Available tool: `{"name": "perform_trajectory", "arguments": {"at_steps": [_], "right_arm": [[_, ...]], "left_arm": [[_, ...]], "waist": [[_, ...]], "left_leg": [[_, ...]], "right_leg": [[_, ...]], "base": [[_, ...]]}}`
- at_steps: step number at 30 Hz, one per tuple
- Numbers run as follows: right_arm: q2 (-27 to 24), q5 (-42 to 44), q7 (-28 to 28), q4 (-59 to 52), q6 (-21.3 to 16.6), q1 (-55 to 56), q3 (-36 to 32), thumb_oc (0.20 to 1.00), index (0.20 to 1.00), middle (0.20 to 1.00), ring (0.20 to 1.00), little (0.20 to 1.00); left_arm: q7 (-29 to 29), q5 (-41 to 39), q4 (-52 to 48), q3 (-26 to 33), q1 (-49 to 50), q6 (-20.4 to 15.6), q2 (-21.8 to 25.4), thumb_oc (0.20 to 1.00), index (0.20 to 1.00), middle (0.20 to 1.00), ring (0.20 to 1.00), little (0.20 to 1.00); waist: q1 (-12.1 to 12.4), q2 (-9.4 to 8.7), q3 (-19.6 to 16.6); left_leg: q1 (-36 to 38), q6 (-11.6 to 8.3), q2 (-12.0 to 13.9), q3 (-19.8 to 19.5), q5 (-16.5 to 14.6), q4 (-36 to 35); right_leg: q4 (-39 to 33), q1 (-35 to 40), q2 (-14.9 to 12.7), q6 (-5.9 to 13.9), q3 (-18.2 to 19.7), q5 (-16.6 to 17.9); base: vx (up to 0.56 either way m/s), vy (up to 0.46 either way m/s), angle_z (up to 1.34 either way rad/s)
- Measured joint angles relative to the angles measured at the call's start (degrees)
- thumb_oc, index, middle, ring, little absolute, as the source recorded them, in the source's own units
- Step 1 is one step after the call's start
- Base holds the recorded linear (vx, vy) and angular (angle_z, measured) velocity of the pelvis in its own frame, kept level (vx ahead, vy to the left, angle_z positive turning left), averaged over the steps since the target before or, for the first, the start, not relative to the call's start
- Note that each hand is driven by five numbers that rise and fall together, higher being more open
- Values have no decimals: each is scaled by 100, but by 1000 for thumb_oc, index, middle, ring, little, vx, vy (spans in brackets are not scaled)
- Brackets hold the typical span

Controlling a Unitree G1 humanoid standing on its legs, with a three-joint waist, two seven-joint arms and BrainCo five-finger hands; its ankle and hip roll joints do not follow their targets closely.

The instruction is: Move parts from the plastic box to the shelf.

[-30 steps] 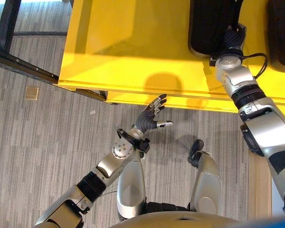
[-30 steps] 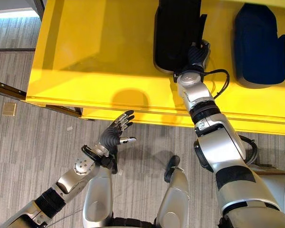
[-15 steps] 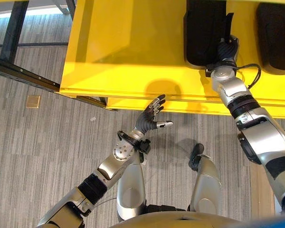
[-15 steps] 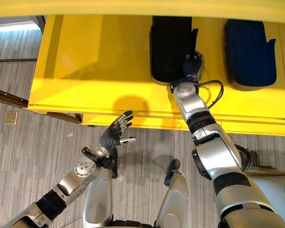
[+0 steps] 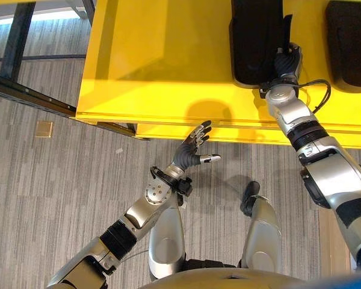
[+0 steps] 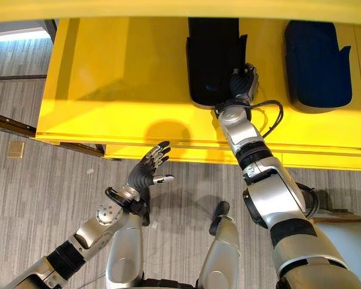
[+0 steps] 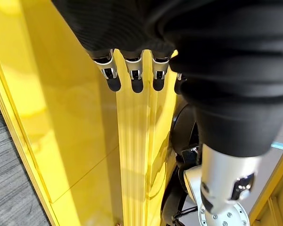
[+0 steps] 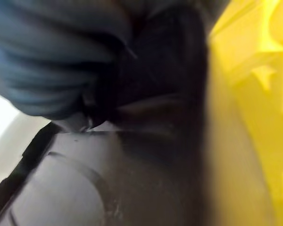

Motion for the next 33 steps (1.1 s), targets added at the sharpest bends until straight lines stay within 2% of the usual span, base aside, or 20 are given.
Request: {"name": "perform_trajectory", "arguments": {"at_steps": [16,22,33], "right_arm": [[5,385,-155,-9,-117,13,-224,1000,1000,1000,1000,1000],[20,776,-195,-24,-169,34,-349,1000,1000,1000,1000,1000],[96,1312,288,-701,-290,577,-500,1000,1000,1000,1000,1000]], "left_arm": [[-5,-3,1,-2,-6,2,-6,1000,1000,1000,1000,1000],[-2,-4,1,-1,-2,3,-8,1000,1000,1000,1000,1000],[-6,-2,1,12,76,12,-23,1000,1000,1000,1000,1000]], "waist": [[-28,15,5],[-40,19,5],[-149,23,-8]], "left_leg": [[8,-5,1,12,0,-3],[20,-5,0,15,-1,6],[201,-22,5,70,-41,6]], "right_leg": [[72,-32,-3,-15,18,-39],[86,-34,-3,-21,28,-46],[83,80,15,-22,111,-58]], "base": [[4,2,0],[6,3,0],[10,4,-2]]}}
